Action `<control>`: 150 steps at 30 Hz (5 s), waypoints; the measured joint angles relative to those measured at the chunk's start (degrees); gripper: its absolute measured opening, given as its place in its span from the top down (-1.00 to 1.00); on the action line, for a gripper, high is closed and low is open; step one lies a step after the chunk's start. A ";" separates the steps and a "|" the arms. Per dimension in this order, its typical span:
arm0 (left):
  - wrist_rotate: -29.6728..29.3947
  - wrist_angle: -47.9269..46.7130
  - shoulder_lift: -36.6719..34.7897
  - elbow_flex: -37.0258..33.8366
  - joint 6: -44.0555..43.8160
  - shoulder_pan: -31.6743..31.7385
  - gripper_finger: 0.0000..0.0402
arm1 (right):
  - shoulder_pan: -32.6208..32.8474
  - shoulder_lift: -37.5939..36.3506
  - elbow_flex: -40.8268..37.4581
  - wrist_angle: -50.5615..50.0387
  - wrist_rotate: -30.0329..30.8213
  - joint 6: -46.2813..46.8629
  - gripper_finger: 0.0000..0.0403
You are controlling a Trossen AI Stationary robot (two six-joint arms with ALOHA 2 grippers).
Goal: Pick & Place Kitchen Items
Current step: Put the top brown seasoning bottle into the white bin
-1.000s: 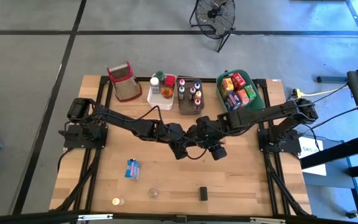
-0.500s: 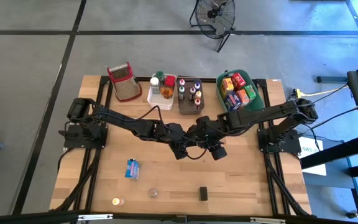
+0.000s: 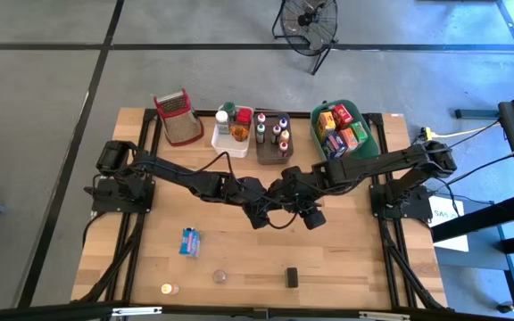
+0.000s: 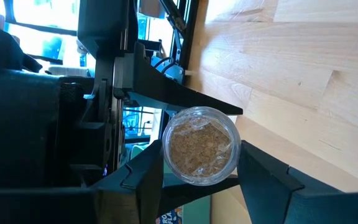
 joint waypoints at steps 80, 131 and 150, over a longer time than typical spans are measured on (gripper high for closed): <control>-7.87 -0.24 0.23 -0.07 2.89 -2.69 -0.04 | -2.84 -0.02 0.11 0.98 -1.14 -1.05 0.02; -22.37 0.42 0.90 -0.04 10.04 -2.73 -0.04 | -2.66 0.59 -0.02 3.52 -5.58 -2.64 0.02; -18.54 0.24 0.85 -0.02 7.10 -2.75 0.13 | -2.54 0.61 -0.09 2.95 -5.44 -3.23 0.02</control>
